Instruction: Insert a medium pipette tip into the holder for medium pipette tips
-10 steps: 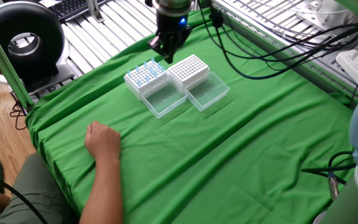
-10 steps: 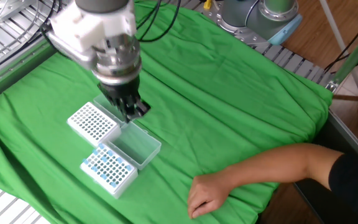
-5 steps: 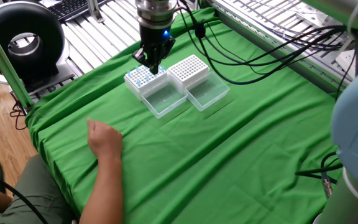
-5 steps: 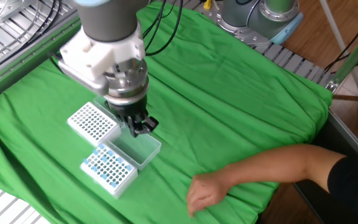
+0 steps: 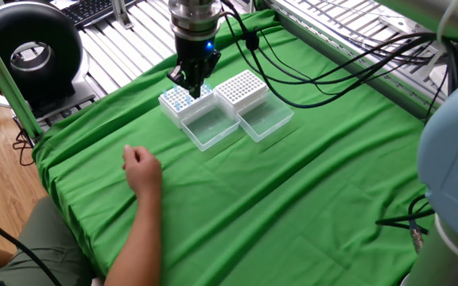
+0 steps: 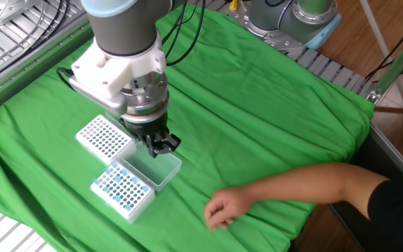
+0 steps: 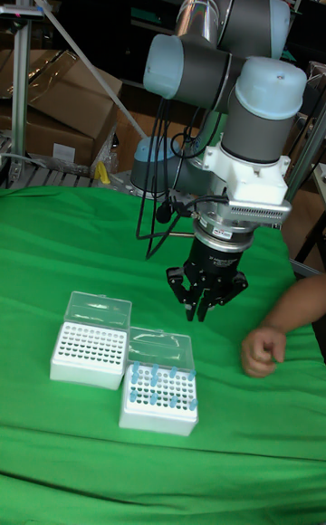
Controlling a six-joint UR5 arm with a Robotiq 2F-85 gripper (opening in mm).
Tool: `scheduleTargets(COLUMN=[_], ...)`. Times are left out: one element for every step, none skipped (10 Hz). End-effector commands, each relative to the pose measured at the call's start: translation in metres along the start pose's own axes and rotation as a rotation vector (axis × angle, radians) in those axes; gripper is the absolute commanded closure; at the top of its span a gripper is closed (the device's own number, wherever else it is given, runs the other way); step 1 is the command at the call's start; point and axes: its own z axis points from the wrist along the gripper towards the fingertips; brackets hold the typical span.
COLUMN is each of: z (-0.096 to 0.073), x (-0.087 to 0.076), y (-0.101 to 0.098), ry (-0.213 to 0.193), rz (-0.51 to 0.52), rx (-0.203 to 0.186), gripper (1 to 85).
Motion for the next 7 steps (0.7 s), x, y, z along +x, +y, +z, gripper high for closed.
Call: scheduleTargets(z=[-0.002,-0.002,-0.001,-0.001,-0.001,0.005,0.008], x=[0.013,0.015,0.014,0.014,0.014,-0.004,-0.017], y=[0.017,0.020,0.009,0.004,0.003,0.004,0.004], ry=[0.049,0.058,0.055,0.057,0.056,0.043,0.035], rz=[-0.098,-0.100,-0.113,-0.109,-0.102,-0.103,-0.108], rx=[-0.069,-0.080,-0.039,-0.019,-0.015,-0.021,-0.027], gripper=[37.3,36.0,36.0,35.7,36.0,36.3,36.3])
